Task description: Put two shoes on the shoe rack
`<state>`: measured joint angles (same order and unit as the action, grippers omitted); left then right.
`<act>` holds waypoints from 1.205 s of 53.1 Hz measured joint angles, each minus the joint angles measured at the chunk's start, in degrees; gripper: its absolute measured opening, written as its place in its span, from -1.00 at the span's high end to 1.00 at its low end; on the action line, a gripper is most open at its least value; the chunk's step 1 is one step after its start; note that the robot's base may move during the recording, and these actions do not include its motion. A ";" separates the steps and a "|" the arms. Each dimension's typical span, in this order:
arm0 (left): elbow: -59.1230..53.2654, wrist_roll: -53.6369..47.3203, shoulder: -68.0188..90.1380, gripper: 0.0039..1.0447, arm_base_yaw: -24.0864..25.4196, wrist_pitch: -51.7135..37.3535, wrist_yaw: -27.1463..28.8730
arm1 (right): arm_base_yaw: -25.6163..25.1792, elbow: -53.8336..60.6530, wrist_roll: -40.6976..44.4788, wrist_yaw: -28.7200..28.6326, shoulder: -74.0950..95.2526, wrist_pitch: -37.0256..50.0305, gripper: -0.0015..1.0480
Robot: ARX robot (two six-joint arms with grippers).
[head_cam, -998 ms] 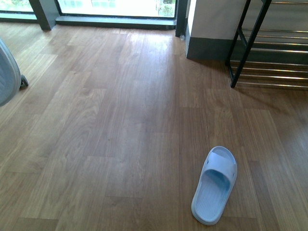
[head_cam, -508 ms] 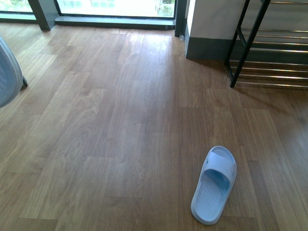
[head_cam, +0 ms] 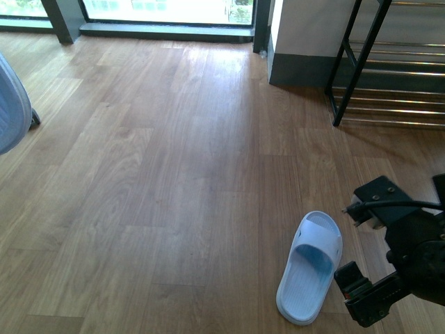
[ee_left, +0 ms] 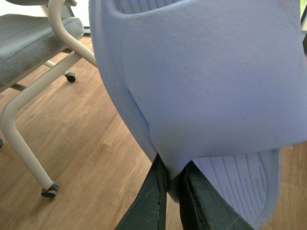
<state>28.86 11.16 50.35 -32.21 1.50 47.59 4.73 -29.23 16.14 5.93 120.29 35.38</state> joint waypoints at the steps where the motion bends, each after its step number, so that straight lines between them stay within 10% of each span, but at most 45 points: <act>1: 0.00 0.00 0.00 0.95 0.00 0.00 0.00 | 0.00 -0.87 0.07 0.42 1.62 0.00 -0.82; 64: 0.00 0.00 0.00 0.95 0.00 0.00 0.00 | -2.47 -39.71 -4.35 4.76 39.98 -4.13 -0.82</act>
<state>28.86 11.16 50.35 -32.21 1.50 47.59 2.26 -68.95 11.79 10.70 160.27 31.24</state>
